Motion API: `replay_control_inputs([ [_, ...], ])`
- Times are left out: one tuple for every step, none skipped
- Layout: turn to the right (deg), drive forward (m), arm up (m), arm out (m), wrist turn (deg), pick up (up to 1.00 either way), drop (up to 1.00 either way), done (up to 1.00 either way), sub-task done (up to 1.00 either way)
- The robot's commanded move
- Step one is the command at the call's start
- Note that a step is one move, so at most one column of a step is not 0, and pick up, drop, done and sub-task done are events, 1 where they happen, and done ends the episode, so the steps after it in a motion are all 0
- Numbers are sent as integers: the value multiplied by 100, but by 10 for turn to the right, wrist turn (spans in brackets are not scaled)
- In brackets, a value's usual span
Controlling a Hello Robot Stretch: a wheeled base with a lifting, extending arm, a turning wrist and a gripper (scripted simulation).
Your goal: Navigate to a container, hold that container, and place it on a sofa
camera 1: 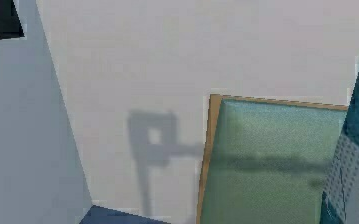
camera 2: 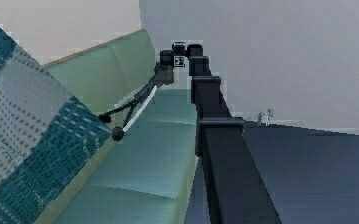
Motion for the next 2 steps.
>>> replay_control_inputs([
  [0,0,0,0,450,0,0,0,0],
  [0,0,0,0,240,0,0,0,0],
])
